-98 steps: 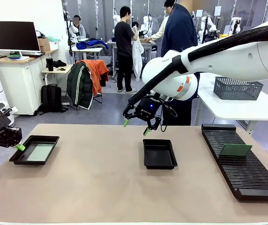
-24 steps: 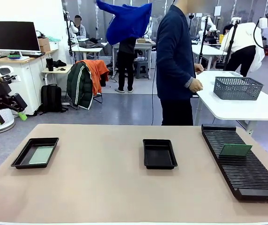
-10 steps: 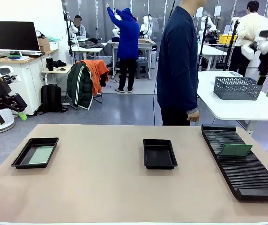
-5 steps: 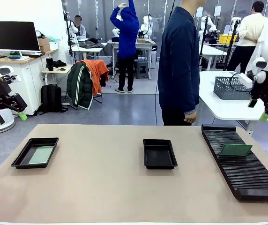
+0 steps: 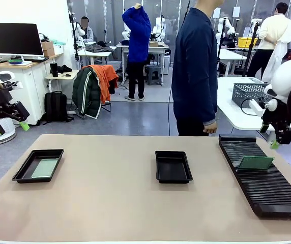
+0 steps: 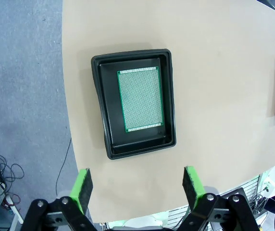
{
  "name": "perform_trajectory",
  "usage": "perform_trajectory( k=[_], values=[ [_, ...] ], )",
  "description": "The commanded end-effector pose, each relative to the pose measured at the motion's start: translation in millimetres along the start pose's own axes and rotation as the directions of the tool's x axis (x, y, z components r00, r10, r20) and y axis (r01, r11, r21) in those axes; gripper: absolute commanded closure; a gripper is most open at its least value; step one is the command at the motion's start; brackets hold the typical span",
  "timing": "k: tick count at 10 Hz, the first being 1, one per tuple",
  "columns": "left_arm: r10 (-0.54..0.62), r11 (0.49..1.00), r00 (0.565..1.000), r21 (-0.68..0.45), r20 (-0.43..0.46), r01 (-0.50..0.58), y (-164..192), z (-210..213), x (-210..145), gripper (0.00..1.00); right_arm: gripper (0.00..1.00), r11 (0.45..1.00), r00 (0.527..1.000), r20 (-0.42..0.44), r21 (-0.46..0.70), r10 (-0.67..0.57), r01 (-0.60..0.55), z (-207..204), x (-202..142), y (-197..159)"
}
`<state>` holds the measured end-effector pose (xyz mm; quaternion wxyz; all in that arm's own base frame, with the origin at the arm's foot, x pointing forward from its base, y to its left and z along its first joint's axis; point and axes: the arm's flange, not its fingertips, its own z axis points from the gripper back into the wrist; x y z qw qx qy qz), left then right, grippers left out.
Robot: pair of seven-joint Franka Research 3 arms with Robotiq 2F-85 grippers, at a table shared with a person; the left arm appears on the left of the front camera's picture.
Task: Inspect and transfer BCBs to ESD trays.
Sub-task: Pick up the Blank PCB from the PCB Rack and place it in the right ESD tray.
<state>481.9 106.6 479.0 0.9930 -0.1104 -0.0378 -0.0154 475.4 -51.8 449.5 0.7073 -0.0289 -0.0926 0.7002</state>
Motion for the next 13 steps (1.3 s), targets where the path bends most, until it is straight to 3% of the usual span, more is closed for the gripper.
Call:
perform_trajectory(
  k=[1, 7, 13],
  values=[
    [-0.01, 1.0, 1.0, -0.018, 0.007, 0.01, 1, -1, -1, 0.0, 0.0, 1.0, 0.999, 0.026, -0.023, -0.02, 0.02, -20, 6, 7],
    [-0.01, 1.0, 1.0, -0.018, 0.007, 0.01, 1, -1, -1, 0.0, 0.0, 0.999, 0.999, -0.009, -0.04, -0.035, 0.035, -75, 13, 27],
    [-0.01, 1.0, 1.0, -0.018, 0.007, 0.01, 1, -1, -1, 0.0, 0.0, 0.996, 0.997, -0.021, -0.055, -0.077, 0.076, -94, 9, 26]
  ],
)
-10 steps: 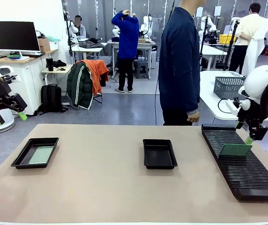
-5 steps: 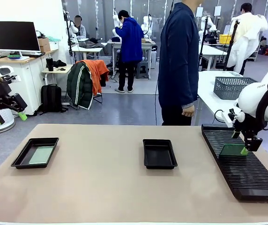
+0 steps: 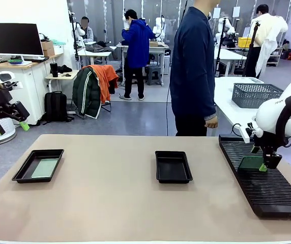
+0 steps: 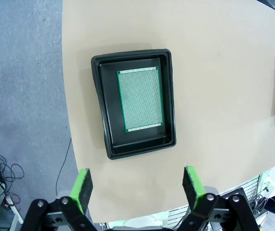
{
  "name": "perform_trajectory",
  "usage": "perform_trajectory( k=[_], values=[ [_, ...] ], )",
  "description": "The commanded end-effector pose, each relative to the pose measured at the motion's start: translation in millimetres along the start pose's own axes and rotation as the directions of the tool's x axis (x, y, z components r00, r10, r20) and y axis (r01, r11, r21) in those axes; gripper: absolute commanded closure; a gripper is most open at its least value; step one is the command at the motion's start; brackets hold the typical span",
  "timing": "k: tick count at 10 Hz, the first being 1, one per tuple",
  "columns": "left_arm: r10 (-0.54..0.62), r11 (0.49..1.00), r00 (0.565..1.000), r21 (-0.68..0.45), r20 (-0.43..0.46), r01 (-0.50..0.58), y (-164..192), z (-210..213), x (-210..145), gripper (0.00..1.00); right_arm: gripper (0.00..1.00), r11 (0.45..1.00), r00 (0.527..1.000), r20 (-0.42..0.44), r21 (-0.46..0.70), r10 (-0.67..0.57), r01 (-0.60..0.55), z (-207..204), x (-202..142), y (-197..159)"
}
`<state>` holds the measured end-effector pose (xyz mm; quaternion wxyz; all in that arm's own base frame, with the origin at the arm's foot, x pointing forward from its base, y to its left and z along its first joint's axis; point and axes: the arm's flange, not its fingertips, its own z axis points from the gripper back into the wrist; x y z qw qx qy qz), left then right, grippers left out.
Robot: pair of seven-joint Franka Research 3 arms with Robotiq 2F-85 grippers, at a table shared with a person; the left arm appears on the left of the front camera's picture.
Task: Inspect and transfer BCBs to ESD trays.
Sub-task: Pick up the Blank PCB from the PCB Rack and place it in the right ESD tray.
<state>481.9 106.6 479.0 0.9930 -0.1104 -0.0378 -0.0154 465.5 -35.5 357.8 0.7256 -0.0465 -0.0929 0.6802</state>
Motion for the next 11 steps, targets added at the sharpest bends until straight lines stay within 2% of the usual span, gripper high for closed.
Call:
perform_trajectory(
  k=[1, 4, 8, 11],
  values=[
    [-0.01, 1.0, 1.0, -0.018, 0.007, 0.01, 1.0, -1.1, -1.5, 0.0, 0.0, 1.0, 1.0, 0.001, 0.001, 0.007, -0.007, 1.9, 0.1, 0.3],
    [-0.01, 1.0, 1.0, -0.018, 0.007, 0.01, 1.0, -1.1, -1.5, 0.0, 0.0, 1.0, 1.0, 0.0, 0.0, 0.002, -0.002, 0.2, 0.9, -0.4],
    [-0.01, 1.0, 1.0, -0.018, 0.007, 0.01, 1.0, -1.1, -1.5, 0.0, 0.19, 0.999, 0.998, -0.06, -0.033, -0.01, 0.008, -2.5, -0.1, -0.2],
    [-0.01, 1.0, 1.0, -0.018, 0.007, 0.01, 1.0, -1.1, -1.5, 0.0, 0.35, 0.998, 0.998, -0.058, -0.055, -0.011, 0.008, -3.9, -3.3, 2.4]
  ],
)
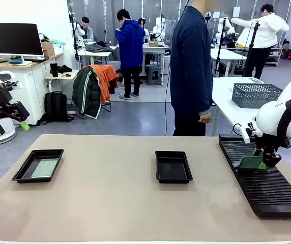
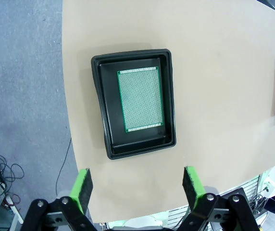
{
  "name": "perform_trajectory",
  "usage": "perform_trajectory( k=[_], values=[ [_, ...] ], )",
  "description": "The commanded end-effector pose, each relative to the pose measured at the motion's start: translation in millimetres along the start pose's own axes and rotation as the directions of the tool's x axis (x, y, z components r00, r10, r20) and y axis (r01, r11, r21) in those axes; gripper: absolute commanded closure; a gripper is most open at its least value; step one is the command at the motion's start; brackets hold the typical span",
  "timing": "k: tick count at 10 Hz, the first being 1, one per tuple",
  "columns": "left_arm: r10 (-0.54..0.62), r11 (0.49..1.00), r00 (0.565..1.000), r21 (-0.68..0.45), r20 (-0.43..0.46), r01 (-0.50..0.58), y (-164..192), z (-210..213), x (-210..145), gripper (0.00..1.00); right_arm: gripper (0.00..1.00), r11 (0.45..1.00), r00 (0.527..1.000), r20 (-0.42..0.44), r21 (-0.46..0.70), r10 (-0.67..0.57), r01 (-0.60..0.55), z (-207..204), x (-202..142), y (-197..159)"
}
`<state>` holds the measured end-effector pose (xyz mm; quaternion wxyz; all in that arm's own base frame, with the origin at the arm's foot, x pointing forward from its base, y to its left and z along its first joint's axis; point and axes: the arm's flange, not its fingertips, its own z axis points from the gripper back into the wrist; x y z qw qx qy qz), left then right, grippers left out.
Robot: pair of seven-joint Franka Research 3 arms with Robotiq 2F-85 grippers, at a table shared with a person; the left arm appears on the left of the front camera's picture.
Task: Inspect and transfer BCBs to ESD trays.
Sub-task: Pick up the Blank PCB from the PCB Rack and place it in the right ESD tray.
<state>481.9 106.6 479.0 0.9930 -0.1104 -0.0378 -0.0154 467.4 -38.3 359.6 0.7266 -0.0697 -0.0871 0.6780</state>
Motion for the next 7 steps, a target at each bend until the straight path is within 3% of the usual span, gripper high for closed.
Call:
perform_trajectory(
  k=[1, 7],
  values=[
    [-0.01, 1.0, 1.0, -0.018, 0.007, 0.01, 1.0, -1.1, -1.5, 0.0, 0.4, 1.0, 1.0, -0.007, -0.03, 0.001, -0.001, -6.3, -0.2, 5.8],
    [-0.01, 1.0, 1.0, -0.018, 0.007, 0.01, 1.0, -1.1, -1.5, 0.0, 0.72, 0.998, 1.0, -0.007, -0.055, -0.011, 0.01, -7.2, -2.6, 8.5]
  ],
)
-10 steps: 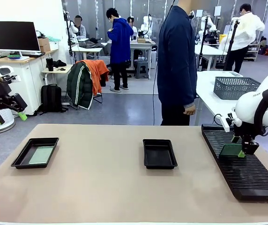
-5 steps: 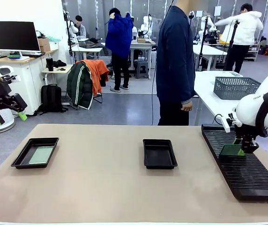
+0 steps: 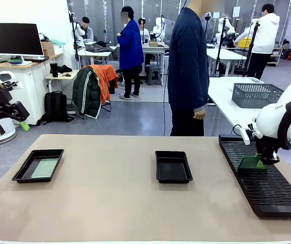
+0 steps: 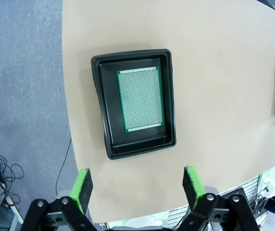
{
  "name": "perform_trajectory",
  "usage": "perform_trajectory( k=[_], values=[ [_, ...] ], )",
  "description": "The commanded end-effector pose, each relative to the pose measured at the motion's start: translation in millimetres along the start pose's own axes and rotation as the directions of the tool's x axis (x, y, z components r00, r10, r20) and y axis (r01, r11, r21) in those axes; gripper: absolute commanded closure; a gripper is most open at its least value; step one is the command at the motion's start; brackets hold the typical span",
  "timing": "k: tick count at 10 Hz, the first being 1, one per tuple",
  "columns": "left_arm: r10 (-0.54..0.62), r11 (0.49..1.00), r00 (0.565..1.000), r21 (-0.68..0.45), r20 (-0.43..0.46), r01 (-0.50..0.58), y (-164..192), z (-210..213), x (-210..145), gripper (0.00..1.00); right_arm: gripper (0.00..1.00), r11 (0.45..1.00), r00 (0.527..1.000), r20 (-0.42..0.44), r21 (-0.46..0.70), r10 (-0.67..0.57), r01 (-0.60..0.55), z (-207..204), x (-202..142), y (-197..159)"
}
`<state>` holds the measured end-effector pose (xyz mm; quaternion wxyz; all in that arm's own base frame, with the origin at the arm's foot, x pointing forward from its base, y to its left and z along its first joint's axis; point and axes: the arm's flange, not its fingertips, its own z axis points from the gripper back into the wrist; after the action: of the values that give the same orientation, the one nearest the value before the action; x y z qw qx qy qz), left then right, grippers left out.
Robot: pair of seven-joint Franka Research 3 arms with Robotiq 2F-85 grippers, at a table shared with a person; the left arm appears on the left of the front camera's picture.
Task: Inspect and transfer BCBs to ESD trays.
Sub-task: Pick up the Blank PCB from the PCB Rack and place it in the right ESD tray.
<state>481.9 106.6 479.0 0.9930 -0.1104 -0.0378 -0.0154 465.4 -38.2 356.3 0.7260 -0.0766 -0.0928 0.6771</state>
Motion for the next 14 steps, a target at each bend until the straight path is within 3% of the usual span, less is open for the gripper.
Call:
perform_trajectory(
  k=[1, 6, 14],
  values=[
    [-0.01, 1.0, 1.0, -0.018, 0.007, 0.01, 1.0, -1.1, -1.5, 0.0, 0.77, 0.999, 1.0, -0.001, -0.042, -0.009, 0.009, -5.2, -2.6, 5.9],
    [-0.01, 1.0, 1.0, -0.018, 0.007, 0.01, 1.0, -1.1, -1.5, 0.0, 1.0, 0.999, 1.0, 0.007, -0.042, -0.018, 0.019, -8.0, -5.8, 6.3],
    [-0.01, 1.0, 1.0, -0.018, 0.007, 0.01, 1.0, -1.1, -1.5, 0.0, 1.0, 1.0, 1.0, 0.0, -0.021, -0.005, 0.005, -1.9, -1.4, 2.0]
  ],
)
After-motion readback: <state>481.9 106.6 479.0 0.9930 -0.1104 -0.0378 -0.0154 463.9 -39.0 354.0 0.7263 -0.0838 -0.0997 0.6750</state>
